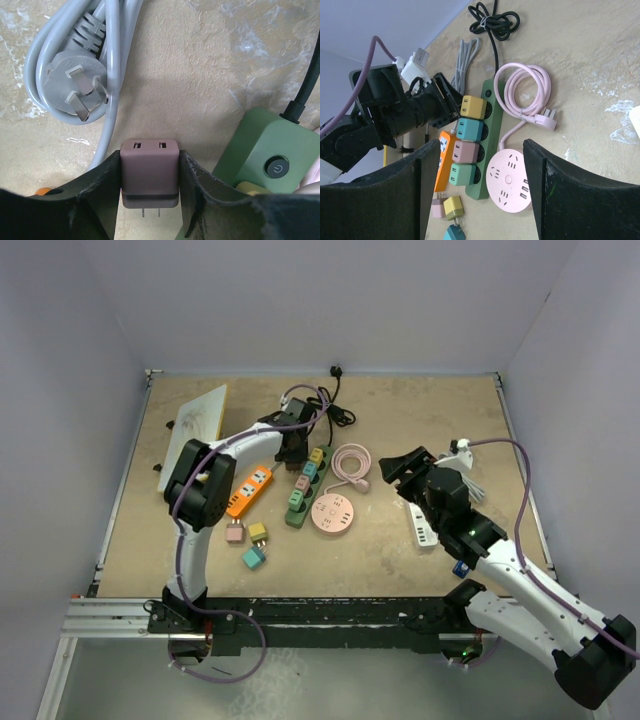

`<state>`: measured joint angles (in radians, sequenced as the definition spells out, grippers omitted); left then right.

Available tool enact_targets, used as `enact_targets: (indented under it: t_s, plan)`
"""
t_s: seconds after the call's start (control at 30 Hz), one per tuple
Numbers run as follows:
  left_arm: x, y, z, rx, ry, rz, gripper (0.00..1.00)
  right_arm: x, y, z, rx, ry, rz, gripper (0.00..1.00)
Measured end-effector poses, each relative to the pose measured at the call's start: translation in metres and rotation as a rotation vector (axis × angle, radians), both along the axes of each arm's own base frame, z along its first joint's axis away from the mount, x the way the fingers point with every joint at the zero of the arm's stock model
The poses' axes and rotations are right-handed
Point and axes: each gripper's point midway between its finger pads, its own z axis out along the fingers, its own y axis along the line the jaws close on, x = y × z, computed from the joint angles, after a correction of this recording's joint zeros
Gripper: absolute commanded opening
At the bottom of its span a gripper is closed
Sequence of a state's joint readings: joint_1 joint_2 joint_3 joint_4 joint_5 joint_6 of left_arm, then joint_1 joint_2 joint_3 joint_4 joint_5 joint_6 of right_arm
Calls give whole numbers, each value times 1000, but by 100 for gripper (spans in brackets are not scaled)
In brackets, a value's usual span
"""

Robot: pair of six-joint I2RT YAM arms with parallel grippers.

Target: Insert the plug

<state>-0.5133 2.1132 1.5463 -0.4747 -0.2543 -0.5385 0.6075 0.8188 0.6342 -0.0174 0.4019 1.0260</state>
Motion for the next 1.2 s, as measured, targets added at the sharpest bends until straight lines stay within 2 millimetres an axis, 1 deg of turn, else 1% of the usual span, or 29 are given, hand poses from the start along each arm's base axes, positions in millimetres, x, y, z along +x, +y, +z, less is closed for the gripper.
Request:
enact_targets:
  t_s: [0.07, 0.2, 0.3, 0.37, 0.47, 0.6, 0.7, 0.77, 0.8, 0.87, 0.93, 1.03, 1.1, 1.2]
  plan:
    - [0, 0, 0, 0, -2, -2, 26, 0, 0, 0, 0, 0, 1, 69]
    - [-1, 0, 3, -5, -9, -3, 25, -1, 2, 0, -3, 1, 12, 70]
    - [-9, 1, 16, -31, -23, -7, 25, 0, 6, -1, -10, -1, 35, 71]
    - [-15, 0, 39, -79, -58, -9, 25, 1, 11, -1, -21, -10, 66, 71]
    - [-19, -7, 85, -184, -145, -14, 25, 3, 20, 5, -24, -41, 114, 71]
    - [-25, -21, 161, -384, -295, -16, 25, 6, 38, 18, -36, -119, 211, 73]
    - [-38, -29, 199, -541, -358, -13, 25, 11, 52, 25, -89, -190, 295, 75]
    - [-48, -36, 215, -645, -368, -5, 25, 14, 61, 27, -125, -227, 346, 76]
    - [-52, -39, 219, -695, -365, 1, 25, 16, 68, 28, -145, -247, 382, 76]
    - [-61, -45, 221, -787, -345, 18, 24, 21, 80, 32, -170, -274, 438, 76]
    - [-68, -49, 216, -860, -314, 40, 24, 25, 92, 37, -181, -298, 488, 76]
    - [-81, -54, 201, -950, -250, 79, 24, 28, 113, 43, -184, -337, 576, 76]
    - [-86, -57, 197, -1012, -216, 105, 24, 26, 126, 42, -187, -353, 629, 76]
    - [-92, -60, 204, -1134, -191, 152, 24, 20, 142, 35, -206, -360, 691, 75]
